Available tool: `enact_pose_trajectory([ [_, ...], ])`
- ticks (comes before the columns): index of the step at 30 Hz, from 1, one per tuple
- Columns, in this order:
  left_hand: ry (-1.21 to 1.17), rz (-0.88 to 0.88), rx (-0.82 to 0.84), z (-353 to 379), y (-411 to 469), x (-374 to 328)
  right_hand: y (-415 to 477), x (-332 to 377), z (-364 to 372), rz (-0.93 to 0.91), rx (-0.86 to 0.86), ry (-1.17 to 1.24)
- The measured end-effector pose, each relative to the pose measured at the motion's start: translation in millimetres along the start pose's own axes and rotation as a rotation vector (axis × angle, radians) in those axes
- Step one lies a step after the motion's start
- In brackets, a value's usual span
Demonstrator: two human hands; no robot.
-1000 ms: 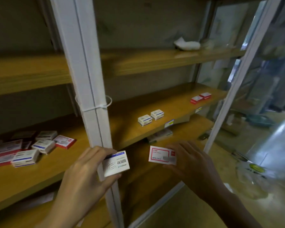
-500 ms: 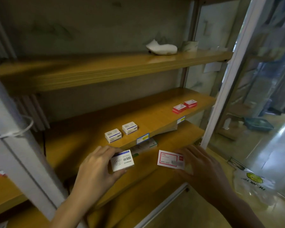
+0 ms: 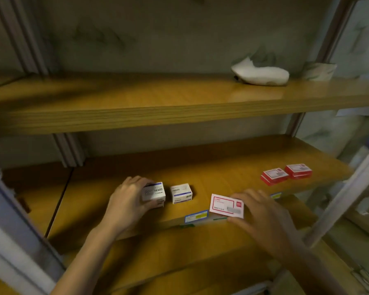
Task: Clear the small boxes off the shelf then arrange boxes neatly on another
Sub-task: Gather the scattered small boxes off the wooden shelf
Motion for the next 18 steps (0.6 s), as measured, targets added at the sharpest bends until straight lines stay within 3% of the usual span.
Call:
enact_pose_trajectory([
  [7,0.150,-0.096,0.185,1.9,15.6,-1.1,26.1,-33.8,9.2,-0.055,0.062,0.039],
  [12,0.270,-0.029,0.048,-8.3,29.7,-42.7,38.1,-75.9,0.7,-0.041,0.056,0.056],
  [18,0.337,0.032,0.054,14.6,65.8,-107.1,57.6,-152.7,-16.2,-0.022,0.031,0.028],
])
Point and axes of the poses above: each hand's wrist, its own y-axis towards the middle knuckle, its own z-axis out of the palm, x = y × z, the point moved 1 cm from there along y, towards the middle knuckle, and after that the axes turned 7 degrees about z, right-handed, at the moved point
